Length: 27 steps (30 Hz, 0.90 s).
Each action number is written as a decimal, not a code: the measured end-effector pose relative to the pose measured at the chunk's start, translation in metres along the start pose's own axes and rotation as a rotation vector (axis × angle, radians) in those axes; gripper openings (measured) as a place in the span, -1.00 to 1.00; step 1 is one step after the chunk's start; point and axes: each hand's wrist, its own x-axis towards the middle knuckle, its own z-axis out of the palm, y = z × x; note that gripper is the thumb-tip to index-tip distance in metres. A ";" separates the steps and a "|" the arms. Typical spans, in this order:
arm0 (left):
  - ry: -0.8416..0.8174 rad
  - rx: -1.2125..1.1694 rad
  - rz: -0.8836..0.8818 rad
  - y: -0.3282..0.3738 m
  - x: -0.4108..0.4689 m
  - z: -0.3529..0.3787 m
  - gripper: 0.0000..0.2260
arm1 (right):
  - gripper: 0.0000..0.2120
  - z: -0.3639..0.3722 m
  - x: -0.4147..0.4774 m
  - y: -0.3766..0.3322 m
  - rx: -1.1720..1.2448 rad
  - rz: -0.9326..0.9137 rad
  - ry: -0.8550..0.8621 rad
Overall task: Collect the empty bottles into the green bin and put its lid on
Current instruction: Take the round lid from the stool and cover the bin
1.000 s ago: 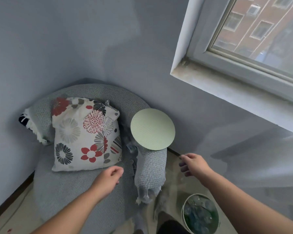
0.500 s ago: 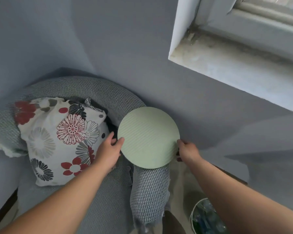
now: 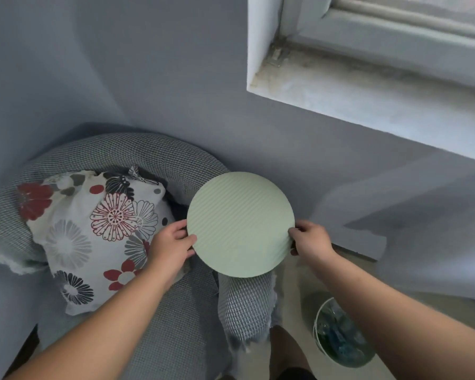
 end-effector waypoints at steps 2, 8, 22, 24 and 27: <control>-0.031 -0.010 -0.023 -0.003 -0.022 -0.006 -0.56 | -0.78 -0.010 -0.028 0.010 0.008 -0.009 0.011; -0.185 0.048 -0.056 -0.024 -0.096 -0.005 -0.70 | -0.77 -0.043 -0.138 0.069 0.132 0.067 0.113; -0.529 0.505 -0.054 -0.135 -0.259 0.164 -0.85 | -0.79 -0.165 -0.284 0.324 0.216 0.377 0.369; -0.552 0.571 -0.046 -0.153 -0.270 0.195 -0.85 | -0.79 -0.179 -0.280 0.363 0.242 0.404 0.367; -0.583 0.628 -0.037 -0.179 -0.273 0.238 -0.72 | -0.80 -0.191 -0.261 0.413 0.253 0.426 0.364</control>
